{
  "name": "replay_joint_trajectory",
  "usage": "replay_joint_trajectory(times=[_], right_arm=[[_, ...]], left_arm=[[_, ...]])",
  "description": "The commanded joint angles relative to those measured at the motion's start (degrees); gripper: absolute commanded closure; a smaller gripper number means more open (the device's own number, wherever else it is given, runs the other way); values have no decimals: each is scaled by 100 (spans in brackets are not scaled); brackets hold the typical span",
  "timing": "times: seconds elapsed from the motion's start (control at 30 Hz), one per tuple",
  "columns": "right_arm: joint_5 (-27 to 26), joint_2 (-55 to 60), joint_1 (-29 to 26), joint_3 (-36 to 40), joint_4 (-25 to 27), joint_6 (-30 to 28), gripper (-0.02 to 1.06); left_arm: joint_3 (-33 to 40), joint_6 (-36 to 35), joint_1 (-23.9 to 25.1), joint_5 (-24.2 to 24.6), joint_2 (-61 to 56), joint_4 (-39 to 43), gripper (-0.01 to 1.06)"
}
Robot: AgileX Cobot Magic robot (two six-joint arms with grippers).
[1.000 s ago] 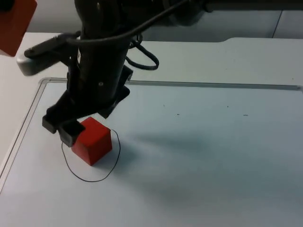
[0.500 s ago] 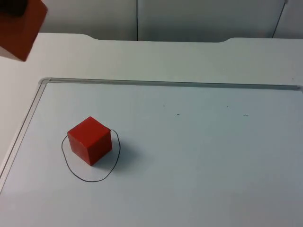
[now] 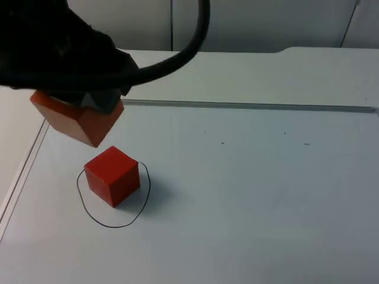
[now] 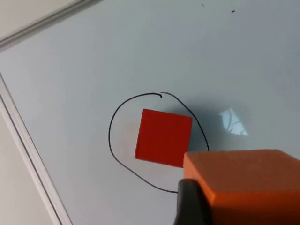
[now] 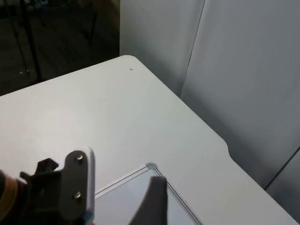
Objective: Pick up one cube with the left hand and another cube with the right hand. First place the cube in the right hand at the target position, then stack the cube in the left hand on top.
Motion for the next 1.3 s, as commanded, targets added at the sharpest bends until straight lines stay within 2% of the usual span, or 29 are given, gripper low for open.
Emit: replay_joint_trajectory(times=[0.0, 0.03, 0.07, 0.1, 0.13, 0.3, 0.57, 0.73, 1.27], right_arm=[[135, -205, 21, -26, 46, -75, 28], [190, -302, 21, -26, 59, -75, 28], [190, -302, 21, -26, 59, -75, 28], [298, -458, 21, -26, 73, -75, 28], [367, -562, 21, -26, 86, -75, 28], [532, -839, 21, -26, 153, -75, 28], [802, -1012, 21, -26, 233, -57, 28], [819, -1049, 21, -26, 222, -57, 28], [819, -1049, 21, -26, 232, -15, 28]], left_arm=[[-2, 658, 284, -232, 109, -629, 105], [-2, 1061, 460, -263, 199, -943, 105], [-2, 1061, 460, -263, 199, -943, 105], [-2, 1582, 631, -278, 331, -1304, 105], [-2, 1769, 722, -293, 452, -1486, 105], [-232, 2231, 929, -262, 1173, -1625, 105], [-1076, 2493, 929, 168, 2015, -1635, 105], [-1076, 2705, 929, 151, 2189, -1635, 105], [-1076, 2782, 989, 10, 2540, -1632, 105]])
